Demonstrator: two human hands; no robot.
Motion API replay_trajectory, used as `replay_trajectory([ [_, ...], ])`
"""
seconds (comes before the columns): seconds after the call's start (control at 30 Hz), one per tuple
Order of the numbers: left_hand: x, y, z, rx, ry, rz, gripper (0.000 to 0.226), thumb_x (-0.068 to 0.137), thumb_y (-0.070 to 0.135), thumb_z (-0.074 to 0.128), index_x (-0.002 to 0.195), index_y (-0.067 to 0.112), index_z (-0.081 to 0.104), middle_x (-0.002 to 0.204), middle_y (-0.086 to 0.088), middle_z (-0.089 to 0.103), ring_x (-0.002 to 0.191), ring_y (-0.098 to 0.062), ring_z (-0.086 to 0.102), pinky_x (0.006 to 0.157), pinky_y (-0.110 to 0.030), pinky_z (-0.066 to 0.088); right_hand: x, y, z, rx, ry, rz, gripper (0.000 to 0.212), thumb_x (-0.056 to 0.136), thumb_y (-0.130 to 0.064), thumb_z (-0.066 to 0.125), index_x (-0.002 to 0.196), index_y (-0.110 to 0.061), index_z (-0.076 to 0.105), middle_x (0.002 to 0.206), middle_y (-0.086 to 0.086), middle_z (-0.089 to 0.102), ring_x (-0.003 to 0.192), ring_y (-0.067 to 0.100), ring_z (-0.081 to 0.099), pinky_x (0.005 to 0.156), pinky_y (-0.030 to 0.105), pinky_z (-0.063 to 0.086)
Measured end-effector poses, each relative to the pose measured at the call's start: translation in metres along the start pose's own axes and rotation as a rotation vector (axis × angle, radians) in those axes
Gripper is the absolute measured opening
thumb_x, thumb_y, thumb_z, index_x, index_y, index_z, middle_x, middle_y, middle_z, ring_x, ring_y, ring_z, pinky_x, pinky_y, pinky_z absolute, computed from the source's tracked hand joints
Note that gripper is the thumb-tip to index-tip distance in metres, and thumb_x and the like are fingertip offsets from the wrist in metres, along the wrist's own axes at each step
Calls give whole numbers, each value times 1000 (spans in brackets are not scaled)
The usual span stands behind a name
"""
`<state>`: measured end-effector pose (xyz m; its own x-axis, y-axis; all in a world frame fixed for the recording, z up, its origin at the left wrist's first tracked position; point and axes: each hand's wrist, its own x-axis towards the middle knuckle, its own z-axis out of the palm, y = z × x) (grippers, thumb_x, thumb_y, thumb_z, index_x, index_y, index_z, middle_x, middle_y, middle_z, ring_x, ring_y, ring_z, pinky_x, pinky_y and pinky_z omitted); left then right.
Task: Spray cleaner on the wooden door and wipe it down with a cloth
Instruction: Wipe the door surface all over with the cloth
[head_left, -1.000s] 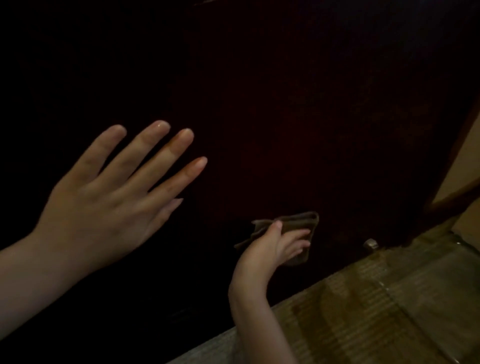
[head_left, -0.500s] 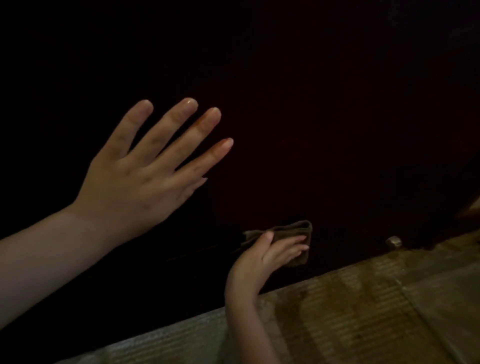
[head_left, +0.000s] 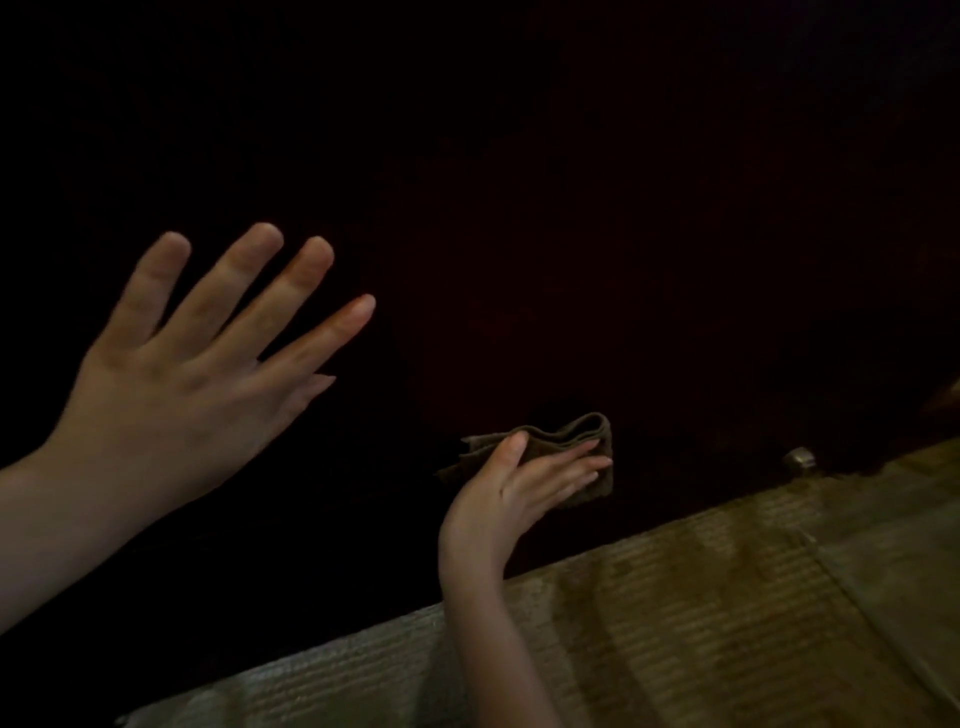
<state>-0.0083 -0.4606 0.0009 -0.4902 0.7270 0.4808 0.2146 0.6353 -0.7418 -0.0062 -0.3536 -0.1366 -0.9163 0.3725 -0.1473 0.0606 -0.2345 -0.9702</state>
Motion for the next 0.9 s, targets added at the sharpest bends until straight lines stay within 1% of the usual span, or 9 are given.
replay_trajectory([
  [0.07,0,-1,0,42,20,29,59,97,30,43,149,16,19,156,-14,3,143,-34,4,103,-65,26,17,-3,-37,-23,159,9,69,78,-69,10,127,-43,-30,144,-17,-38,135,2,-30,114,32,-10],
  [0.1,0,0,-1,74,46,42,59,97,31,44,148,15,21,156,-15,5,143,-34,5,109,-61,17,25,1,-42,-8,150,25,69,78,-69,11,127,-42,-29,144,-16,-37,135,1,-30,113,30,-10],
  [0.13,1,0,-1,104,71,56,59,96,32,44,148,15,22,156,-15,7,143,-34,6,112,-56,9,22,0,-34,-26,142,-64,68,79,-68,12,128,-42,-28,146,-15,-36,135,1,-29,112,29,-10],
  [0.2,3,0,-1,138,100,68,60,95,33,46,148,14,23,155,-16,10,143,-33,6,114,-52,2,9,-3,-23,-6,239,-90,67,84,-65,15,131,-40,-26,149,-12,-32,137,3,-27,112,29,-9],
  [0.3,3,0,1,158,112,71,60,95,33,46,148,15,23,154,-17,11,143,-33,4,114,-51,2,18,10,-24,67,223,70,71,95,-55,24,142,-28,-20,152,-4,-30,140,8,-23,114,32,-8],
  [0.43,3,3,0,164,115,64,59,96,32,44,148,14,23,152,-17,14,143,-32,4,114,-50,2,-11,-8,-9,141,111,208,68,97,-41,22,144,-20,-23,149,1,-35,139,16,-28,113,36,-10],
  [0.57,3,-2,-7,103,69,106,55,98,28,41,148,14,23,153,-16,16,143,-32,7,115,-47,1,-31,-30,14,43,-2,130,83,79,-60,12,133,-20,-37,143,2,-45,134,16,-37,112,41,-9],
  [0.7,-7,-26,-6,90,118,205,57,95,27,46,147,14,27,155,-14,16,142,-31,13,116,-42,3,-34,-28,18,-21,55,15,72,81,-65,8,120,-32,-42,129,-12,-54,128,8,-43,112,44,-10],
  [0.9,-16,-23,10,36,142,166,56,96,26,41,148,15,22,156,-12,8,144,-31,8,116,-45,2,-4,-18,-17,107,115,66,72,91,-51,18,143,-25,-24,148,-4,-38,136,10,-31,112,37,-11],
])
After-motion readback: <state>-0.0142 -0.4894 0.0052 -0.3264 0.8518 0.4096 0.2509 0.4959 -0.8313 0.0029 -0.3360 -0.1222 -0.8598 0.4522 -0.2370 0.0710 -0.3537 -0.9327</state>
